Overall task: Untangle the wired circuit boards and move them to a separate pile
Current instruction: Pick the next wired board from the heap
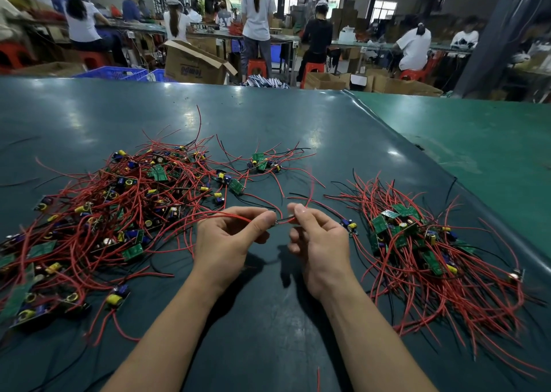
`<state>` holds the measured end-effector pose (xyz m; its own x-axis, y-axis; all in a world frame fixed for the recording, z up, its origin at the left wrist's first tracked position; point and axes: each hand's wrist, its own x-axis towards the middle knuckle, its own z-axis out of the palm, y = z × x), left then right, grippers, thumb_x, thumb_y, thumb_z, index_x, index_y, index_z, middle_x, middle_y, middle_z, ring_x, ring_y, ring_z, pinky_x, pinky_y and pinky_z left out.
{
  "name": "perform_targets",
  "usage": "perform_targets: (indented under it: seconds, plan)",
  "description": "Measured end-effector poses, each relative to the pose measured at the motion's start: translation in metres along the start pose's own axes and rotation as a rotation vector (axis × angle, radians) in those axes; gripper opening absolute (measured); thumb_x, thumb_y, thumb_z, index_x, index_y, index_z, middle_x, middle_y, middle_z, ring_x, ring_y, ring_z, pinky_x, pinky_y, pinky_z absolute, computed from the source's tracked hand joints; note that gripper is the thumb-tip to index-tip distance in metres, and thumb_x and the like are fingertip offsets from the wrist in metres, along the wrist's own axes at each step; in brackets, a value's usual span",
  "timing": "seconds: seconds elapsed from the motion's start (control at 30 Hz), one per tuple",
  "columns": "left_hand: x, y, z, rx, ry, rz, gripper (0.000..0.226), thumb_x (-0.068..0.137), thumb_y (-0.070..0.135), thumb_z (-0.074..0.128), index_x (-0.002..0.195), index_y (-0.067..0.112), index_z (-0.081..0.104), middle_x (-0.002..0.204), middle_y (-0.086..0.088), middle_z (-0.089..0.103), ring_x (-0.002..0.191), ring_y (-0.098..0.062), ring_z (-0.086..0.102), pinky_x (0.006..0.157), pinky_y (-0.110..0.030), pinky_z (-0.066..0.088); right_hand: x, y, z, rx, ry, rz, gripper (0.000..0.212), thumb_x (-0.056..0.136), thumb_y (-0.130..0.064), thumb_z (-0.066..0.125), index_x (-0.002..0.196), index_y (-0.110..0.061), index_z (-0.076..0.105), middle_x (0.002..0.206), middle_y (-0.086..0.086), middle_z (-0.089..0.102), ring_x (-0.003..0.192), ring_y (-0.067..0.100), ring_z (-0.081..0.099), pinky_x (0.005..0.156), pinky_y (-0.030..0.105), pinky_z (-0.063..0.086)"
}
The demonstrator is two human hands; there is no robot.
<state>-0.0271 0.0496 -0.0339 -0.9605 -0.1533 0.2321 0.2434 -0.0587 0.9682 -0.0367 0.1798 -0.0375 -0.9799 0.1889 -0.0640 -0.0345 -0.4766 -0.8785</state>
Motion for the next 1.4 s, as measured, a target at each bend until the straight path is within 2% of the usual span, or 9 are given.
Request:
perform_targets:
  seconds: [0.13, 0.3, 0.63, 0.77, 0.93, 1.07, 1.2, 1.3, 1.4]
  plan:
    - [0.001, 0.0, -0.004, -0.009, 0.014, -0.01, 0.023, 0.064, 0.035, 0.081, 0.075, 0.015, 0.078, 0.073, -0.007, 0.074, 0.061, -0.02, 0.069, 0.064, -0.026, 0.056, 0.006, -0.002, -0.005, -0.018, 0.145, -0.117, 0.011, 0.092, -0.009, 0.065, 0.081, -0.008, 0.063, 0.072, 0.01, 0.07, 0.044, 0.009, 0.052, 0.036, 0.019, 0.039]
    - [0.0, 0.001, -0.003, 0.021, -0.014, 0.002, 0.023, 0.065, 0.034, 0.08, 0.077, 0.014, 0.077, 0.07, -0.007, 0.074, 0.06, -0.019, 0.069, 0.065, -0.026, 0.057, 0.011, -0.005, -0.014, -0.047, 0.326, -0.273, 0.018, 0.097, -0.012, 0.058, 0.081, -0.007, 0.066, 0.069, 0.003, 0.073, 0.042, 0.007, 0.052, 0.036, 0.019, 0.041]
    - [0.001, -0.001, -0.001, -0.039, 0.031, 0.023, 0.021, 0.065, 0.031, 0.08, 0.075, 0.014, 0.078, 0.069, -0.011, 0.073, 0.058, -0.019, 0.067, 0.064, -0.027, 0.057, 0.012, -0.008, -0.016, 0.023, 0.453, -0.403, 0.011, 0.101, -0.013, 0.048, 0.093, -0.012, 0.054, 0.067, 0.01, 0.072, 0.035, 0.014, 0.052, 0.033, 0.021, 0.04]
    - [0.013, -0.004, -0.01, -0.312, 0.245, -0.032, 0.009, 0.075, 0.014, 0.075, 0.083, 0.011, 0.073, 0.071, -0.004, 0.07, 0.057, -0.012, 0.059, 0.061, -0.021, 0.052, 0.016, -0.02, -0.027, 0.096, 0.552, -0.444, 0.014, 0.102, -0.009, 0.042, 0.093, -0.019, 0.047, 0.054, 0.003, 0.066, 0.033, 0.012, 0.051, 0.033, 0.019, 0.039]
    - [0.002, -0.005, 0.0, 0.155, 0.23, 0.294, 0.014, 0.08, 0.016, 0.077, 0.094, 0.016, 0.073, 0.083, 0.0, 0.068, 0.071, -0.001, 0.062, 0.068, -0.012, 0.048, -0.008, 0.001, -0.001, -0.376, 0.259, -0.692, 0.012, 0.096, -0.017, 0.055, 0.095, -0.028, 0.058, 0.07, -0.011, 0.062, 0.053, 0.006, 0.056, 0.045, 0.03, 0.047]
    - [0.002, -0.007, -0.009, 0.537, 0.269, 0.559, 0.023, 0.075, 0.012, 0.083, 0.096, 0.007, 0.075, 0.084, -0.006, 0.064, 0.07, -0.014, 0.059, 0.069, -0.02, 0.048, -0.02, 0.013, 0.004, -0.689, -0.152, -0.788, 0.031, 0.089, -0.014, 0.061, 0.119, -0.017, 0.065, 0.097, -0.003, 0.06, 0.074, 0.009, 0.059, 0.051, 0.02, 0.047]
    - [-0.002, -0.01, -0.01, 0.716, 0.253, 0.593, 0.018, 0.072, -0.006, 0.07, 0.088, 0.002, 0.074, 0.082, -0.009, 0.064, 0.07, -0.021, 0.06, 0.067, -0.025, 0.047, -0.02, 0.019, 0.006, -0.758, -0.36, -0.817, 0.031, 0.087, -0.01, 0.069, 0.118, -0.006, 0.07, 0.107, 0.008, 0.062, 0.09, 0.014, 0.063, 0.072, 0.03, 0.055]
    - [0.0, -0.01, -0.01, 0.749, 0.251, 0.576, 0.024, 0.067, -0.015, 0.069, 0.086, 0.0, 0.073, 0.082, -0.012, 0.063, 0.071, -0.026, 0.061, 0.067, -0.028, 0.046, -0.014, 0.022, 0.004, -0.708, -0.369, -0.777, 0.024, 0.088, 0.003, 0.064, 0.11, -0.001, 0.072, 0.106, 0.011, 0.068, 0.099, 0.018, 0.066, 0.087, 0.029, 0.054]
    - [0.001, -0.01, -0.009, 0.769, 0.257, 0.555, 0.034, 0.07, -0.012, 0.071, 0.1, 0.003, 0.07, 0.088, -0.008, 0.057, 0.07, -0.019, 0.052, 0.068, -0.029, 0.046, -0.01, 0.022, 0.001, -0.678, -0.401, -0.594, 0.045, 0.084, 0.018, 0.052, 0.119, -0.005, 0.069, 0.11, 0.011, 0.065, 0.101, 0.022, 0.066, 0.089, 0.029, 0.054]
